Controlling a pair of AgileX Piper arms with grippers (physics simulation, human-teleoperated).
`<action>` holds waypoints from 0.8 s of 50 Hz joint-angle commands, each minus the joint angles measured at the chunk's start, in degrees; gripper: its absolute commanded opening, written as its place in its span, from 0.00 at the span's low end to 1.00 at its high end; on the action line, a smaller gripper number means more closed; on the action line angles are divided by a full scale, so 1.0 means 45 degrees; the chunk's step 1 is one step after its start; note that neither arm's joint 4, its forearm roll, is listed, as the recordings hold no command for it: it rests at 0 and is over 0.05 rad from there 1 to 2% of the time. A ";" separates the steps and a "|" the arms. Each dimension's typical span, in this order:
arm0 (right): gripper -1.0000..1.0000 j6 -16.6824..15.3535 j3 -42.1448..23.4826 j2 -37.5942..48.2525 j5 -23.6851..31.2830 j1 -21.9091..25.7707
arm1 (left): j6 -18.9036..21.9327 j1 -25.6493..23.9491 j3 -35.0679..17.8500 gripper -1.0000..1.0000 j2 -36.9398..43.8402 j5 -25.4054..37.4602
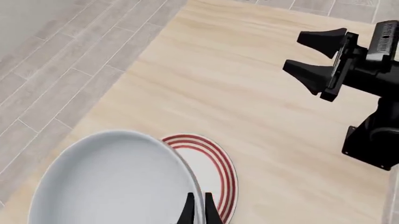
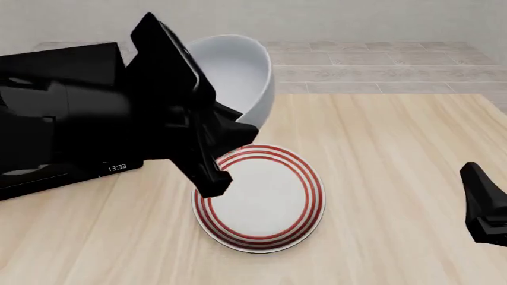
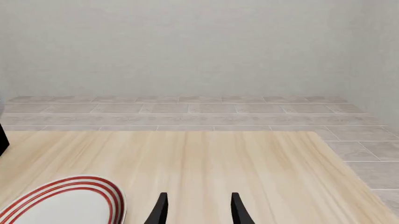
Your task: Pick up the white bowl and put it on the plate.
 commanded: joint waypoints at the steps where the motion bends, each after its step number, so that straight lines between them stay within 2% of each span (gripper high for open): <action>1: 1.00 0.0001 -0.0002 -0.0274 0.0276 -0.0014 | -0.0541 -0.0224 0.0170 0.00 -0.0258 -0.0120; 20: 1.00 0.0001 -0.0002 -0.0269 0.0274 -0.0014 | -0.0556 -0.0006 0.0413 0.00 -0.0034 -0.0594; 30: 1.00 0.0007 -0.0002 -0.0271 0.0275 -0.0016 | -0.0806 -0.0039 0.0649 0.00 0.0146 -0.1008; 31: 1.00 0.0005 -0.0002 -0.0274 0.0277 -0.0014 | -0.1040 -0.0109 0.0632 0.00 0.0112 -0.1102; 40: 1.00 0.0004 -0.0002 -0.0276 0.0278 -0.0020 | -0.1075 -0.0104 0.0798 0.00 0.0319 -0.1453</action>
